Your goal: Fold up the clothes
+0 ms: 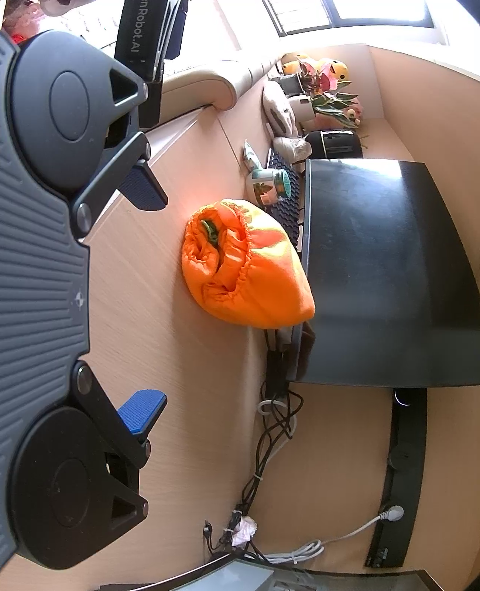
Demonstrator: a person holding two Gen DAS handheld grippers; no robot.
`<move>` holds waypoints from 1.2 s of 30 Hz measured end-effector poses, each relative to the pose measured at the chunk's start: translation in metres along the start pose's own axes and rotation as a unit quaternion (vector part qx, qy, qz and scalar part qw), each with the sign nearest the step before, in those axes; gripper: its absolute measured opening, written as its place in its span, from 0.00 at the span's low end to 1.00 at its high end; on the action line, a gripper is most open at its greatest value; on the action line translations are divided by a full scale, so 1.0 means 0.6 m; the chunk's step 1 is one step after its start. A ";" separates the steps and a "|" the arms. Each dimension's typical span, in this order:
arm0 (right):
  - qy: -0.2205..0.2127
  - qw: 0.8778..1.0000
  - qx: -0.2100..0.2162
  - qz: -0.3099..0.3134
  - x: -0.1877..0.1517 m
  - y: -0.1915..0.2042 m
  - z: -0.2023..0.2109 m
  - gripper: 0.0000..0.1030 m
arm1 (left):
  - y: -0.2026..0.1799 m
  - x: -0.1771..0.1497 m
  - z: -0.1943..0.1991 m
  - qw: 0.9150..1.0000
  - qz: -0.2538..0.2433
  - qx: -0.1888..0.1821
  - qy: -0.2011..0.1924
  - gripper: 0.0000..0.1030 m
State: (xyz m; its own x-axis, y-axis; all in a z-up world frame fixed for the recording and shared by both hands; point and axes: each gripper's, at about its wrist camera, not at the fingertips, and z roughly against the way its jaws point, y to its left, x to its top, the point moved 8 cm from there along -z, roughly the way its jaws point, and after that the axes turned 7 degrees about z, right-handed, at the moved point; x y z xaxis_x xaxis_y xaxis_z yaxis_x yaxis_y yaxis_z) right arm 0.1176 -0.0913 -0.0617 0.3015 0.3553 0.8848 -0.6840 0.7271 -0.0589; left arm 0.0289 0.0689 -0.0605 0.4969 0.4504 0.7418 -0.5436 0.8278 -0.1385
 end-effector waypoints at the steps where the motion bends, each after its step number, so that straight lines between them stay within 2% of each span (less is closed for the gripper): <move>1: 0.000 1.000 -0.001 0.000 0.000 0.000 0.000 1.00 | 0.000 0.000 -0.001 1.000 0.000 0.000 0.001 1.00; 36: 0.022 1.000 0.000 -0.007 -0.009 0.003 -0.019 1.00 | 0.011 -0.006 -0.014 1.000 0.007 0.003 0.016 1.00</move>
State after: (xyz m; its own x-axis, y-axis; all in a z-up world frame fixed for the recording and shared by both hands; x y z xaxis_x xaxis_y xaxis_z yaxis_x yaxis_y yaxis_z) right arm 0.1225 -0.0850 -0.0718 0.3401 0.3698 0.8646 -0.6798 0.7319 -0.0457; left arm 0.0294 0.0754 -0.0698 0.5102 0.4719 0.7190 -0.5542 0.8197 -0.1448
